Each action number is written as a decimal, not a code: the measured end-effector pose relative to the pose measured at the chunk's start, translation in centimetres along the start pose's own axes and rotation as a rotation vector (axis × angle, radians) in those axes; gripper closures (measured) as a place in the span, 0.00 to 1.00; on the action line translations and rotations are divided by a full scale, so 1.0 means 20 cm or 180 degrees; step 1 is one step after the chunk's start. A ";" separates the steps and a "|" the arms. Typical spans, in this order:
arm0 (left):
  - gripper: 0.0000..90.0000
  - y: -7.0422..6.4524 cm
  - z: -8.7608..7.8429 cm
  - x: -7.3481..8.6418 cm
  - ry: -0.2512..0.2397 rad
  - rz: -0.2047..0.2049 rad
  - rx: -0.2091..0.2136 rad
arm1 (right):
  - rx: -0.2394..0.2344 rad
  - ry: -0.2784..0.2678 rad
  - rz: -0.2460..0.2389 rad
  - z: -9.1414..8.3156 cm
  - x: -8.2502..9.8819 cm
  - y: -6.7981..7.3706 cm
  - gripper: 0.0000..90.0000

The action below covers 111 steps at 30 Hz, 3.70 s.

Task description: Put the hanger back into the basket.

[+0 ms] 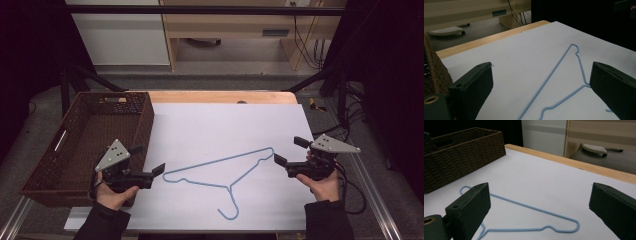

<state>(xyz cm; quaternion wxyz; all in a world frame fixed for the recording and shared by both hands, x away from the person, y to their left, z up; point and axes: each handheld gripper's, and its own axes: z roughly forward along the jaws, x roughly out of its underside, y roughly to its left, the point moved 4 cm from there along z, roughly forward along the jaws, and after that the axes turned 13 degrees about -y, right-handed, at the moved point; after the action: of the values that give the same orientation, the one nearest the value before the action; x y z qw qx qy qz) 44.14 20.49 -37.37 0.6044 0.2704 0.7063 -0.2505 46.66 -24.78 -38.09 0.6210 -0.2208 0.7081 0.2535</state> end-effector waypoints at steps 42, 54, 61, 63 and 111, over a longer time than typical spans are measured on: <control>0.09 -0.26 0.29 0.29 0.1084 0.0461 0.0759 | -0.0371 0.0407 -0.0238 0.13 0.05 0.19 0.06; 0.12 -0.31 0.35 0.32 0.1387 0.0694 0.1024 | -0.0379 0.0425 -0.0230 0.13 0.05 0.19 0.06; 0.13 -0.31 0.40 0.31 0.1527 0.0821 0.1116 | -0.0369 0.0437 -0.0225 0.13 0.05 0.18 0.06; 0.14 -0.32 0.42 0.31 0.1582 0.0850 0.1138 | -0.0367 0.0437 -0.0225 0.13 0.05 0.18 0.06; 0.48 -0.44 0.77 0.41 0.2433 0.1843 0.1672 | -0.0346 0.0459 -0.0199 0.11 0.05 0.15 0.05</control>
<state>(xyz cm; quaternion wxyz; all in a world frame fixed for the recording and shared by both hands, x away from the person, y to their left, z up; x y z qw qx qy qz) 48.22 4.23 -47.40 0.2611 0.6674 0.6860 -0.1258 46.33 -21.17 -39.12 0.5631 -0.2938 0.7289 0.2555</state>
